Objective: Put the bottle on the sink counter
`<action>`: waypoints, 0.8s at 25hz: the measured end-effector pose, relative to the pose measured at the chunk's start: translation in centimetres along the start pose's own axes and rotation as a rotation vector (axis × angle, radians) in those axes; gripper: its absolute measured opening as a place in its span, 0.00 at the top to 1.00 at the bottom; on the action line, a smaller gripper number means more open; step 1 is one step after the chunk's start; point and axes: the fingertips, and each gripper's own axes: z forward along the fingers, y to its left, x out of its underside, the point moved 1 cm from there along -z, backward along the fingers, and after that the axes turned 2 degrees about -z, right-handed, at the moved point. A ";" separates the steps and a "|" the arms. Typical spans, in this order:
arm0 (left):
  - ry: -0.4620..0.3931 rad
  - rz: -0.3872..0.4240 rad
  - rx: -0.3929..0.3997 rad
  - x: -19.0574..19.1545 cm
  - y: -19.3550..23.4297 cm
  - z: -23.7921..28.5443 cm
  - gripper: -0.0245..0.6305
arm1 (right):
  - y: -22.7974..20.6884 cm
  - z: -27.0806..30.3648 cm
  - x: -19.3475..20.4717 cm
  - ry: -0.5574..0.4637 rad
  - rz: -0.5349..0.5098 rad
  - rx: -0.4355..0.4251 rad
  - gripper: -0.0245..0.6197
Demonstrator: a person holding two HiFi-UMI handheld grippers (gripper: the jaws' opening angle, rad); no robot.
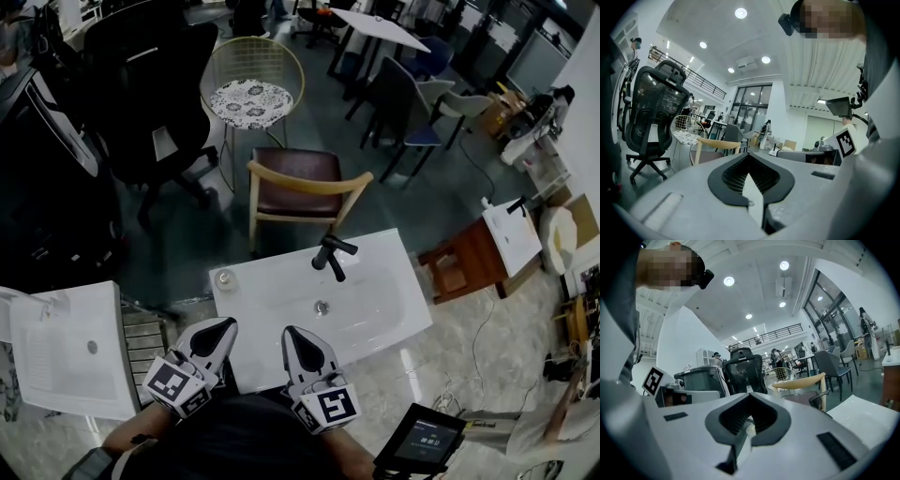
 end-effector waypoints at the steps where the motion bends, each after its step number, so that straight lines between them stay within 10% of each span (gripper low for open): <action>1: 0.002 0.000 0.000 0.0 0.0 0.0 0.96 | 0.0 0.0 -0.1 0.000 0.000 0.003 0.97; 20: 0.020 -0.025 -0.007 -0.1 1.1 1.0 0.96 | -0.7 1.0 0.7 0.020 0.012 0.020 0.97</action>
